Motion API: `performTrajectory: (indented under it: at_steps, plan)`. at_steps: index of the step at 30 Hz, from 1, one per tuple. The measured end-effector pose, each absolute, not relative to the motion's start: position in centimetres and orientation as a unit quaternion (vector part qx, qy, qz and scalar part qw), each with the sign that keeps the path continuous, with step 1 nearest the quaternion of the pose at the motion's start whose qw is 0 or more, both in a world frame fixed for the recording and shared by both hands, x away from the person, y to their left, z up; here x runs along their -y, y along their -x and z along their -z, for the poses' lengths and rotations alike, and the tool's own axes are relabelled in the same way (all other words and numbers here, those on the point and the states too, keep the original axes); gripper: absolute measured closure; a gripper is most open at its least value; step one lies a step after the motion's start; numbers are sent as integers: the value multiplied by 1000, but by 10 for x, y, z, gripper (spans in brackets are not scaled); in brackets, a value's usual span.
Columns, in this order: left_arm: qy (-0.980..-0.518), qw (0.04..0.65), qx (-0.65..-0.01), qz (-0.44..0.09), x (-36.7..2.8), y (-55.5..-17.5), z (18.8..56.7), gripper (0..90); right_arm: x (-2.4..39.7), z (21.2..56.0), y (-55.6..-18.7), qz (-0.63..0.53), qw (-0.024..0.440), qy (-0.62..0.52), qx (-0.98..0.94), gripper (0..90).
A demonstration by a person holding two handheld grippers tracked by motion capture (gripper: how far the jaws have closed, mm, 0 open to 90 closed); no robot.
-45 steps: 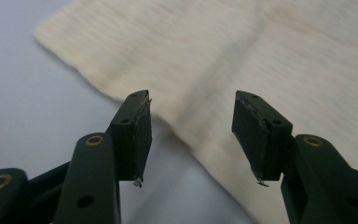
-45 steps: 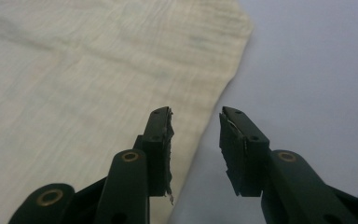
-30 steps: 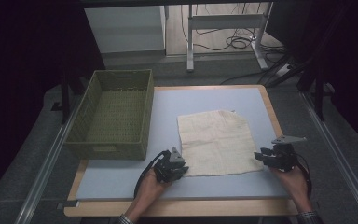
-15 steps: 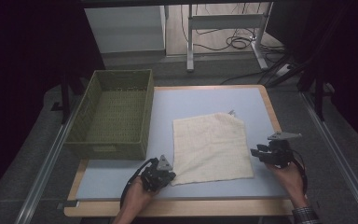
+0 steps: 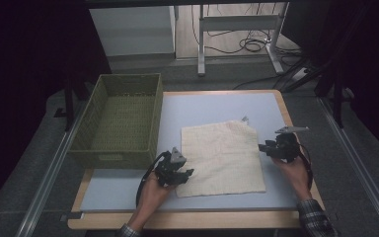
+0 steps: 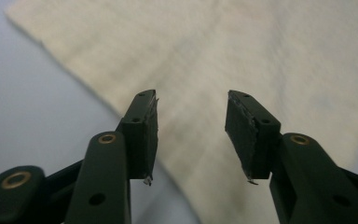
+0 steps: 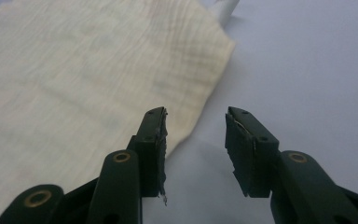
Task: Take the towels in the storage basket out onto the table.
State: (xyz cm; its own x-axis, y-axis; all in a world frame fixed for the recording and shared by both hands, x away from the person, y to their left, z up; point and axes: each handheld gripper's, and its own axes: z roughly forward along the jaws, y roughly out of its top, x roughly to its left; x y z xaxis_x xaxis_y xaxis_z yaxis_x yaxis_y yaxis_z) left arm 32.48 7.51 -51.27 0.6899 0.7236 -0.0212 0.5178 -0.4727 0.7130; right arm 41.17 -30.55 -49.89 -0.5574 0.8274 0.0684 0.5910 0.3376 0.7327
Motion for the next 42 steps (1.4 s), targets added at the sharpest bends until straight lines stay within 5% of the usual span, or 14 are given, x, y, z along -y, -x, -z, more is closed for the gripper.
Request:
performTrajectory:
  at_steps: [15, 16, 19, 21, 25, 27, 30, 42]
  plan:
    - [-811, 342, -436, -186, -62, -421, 538, 281, 271, 503, -488, -351, 171, -433, -812, 597]
    - [-804, 352, -443, -181, -63, -422, 540, 264, 269, 506, -489, -342, 172, -430, -817, 612]
    - [-800, 359, -445, -182, -64, -421, 542, 277, 261, 512, -486, -306, 200, -414, -833, 854]
    - [-800, 359, -446, -179, -65, -422, 542, 277, 258, 510, -483, -306, 203, -411, -835, 871]
    - [-799, 361, -448, -178, -65, -422, 543, 275, 249, 484, -463, -357, 175, -393, -829, 861]
    - [-800, 360, -446, -179, -65, -422, 543, 275, 241, 477, -453, -363, 128, -383, -840, 720]
    - [-799, 360, -447, -179, -64, -422, 543, 275, 238, 469, -445, -332, 189, -372, -846, 657]
    - [-799, 359, -447, -178, -65, -422, 543, 272, 268, 481, -479, -319, 212, -428, -819, 625]
